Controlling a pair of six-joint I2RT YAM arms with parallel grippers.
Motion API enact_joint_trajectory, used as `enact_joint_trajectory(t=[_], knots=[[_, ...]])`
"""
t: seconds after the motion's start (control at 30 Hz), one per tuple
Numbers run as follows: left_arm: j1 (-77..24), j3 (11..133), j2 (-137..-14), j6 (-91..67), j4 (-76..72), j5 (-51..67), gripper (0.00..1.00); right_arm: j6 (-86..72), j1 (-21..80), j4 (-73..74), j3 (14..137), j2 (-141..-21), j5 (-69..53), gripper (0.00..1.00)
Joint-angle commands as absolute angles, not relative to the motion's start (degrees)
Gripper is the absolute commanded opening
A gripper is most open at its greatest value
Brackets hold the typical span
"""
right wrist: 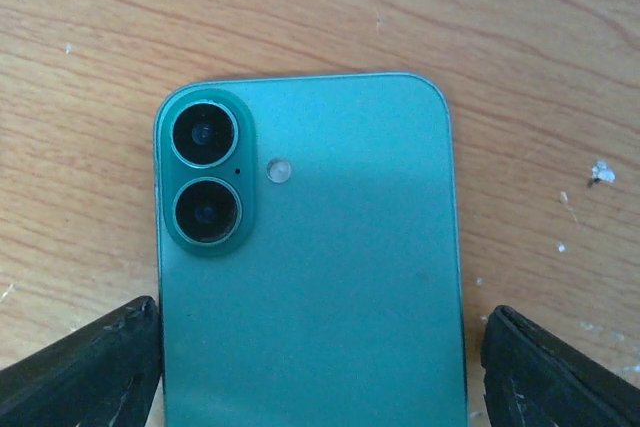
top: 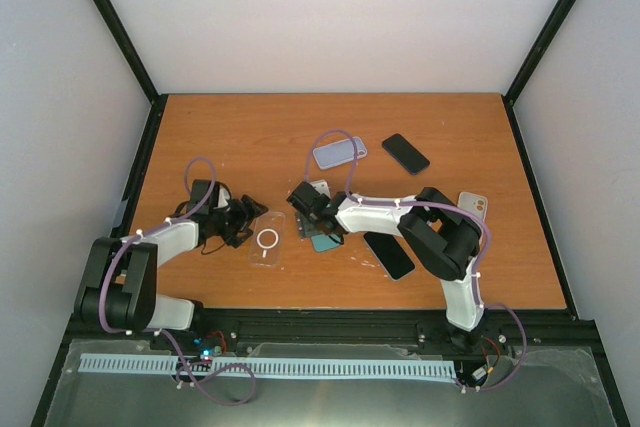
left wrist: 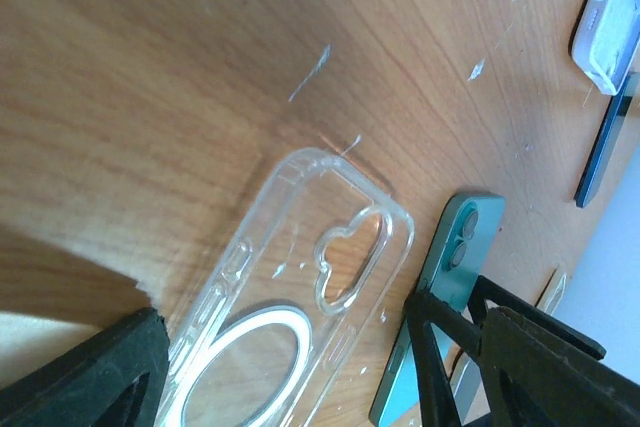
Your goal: Put the phone into the phone case
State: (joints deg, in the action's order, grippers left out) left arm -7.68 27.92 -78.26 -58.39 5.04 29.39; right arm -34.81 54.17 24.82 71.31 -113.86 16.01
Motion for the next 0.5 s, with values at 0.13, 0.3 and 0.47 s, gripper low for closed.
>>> enact_joint_trajectory(t=[0.13, 0.3, 0.47], knots=[[-9.41, 22.98, -75.13, -61.48, 11.58, 29.81, 0.87, -35.76, 54.31, 31.49, 66.08, -115.66, 11.48, 0.80], [-14.07, 21.22, -75.00, -65.41, 5.77, 32.17, 0.86, -35.19, 54.40, 30.07, 64.90, -115.13, 11.59, 0.74], [-15.04, 24.49, -73.77, -59.57, 4.68, 32.76, 0.86, -32.74, 54.32, 25.73, 63.28, -113.35, 9.60, 0.70]])
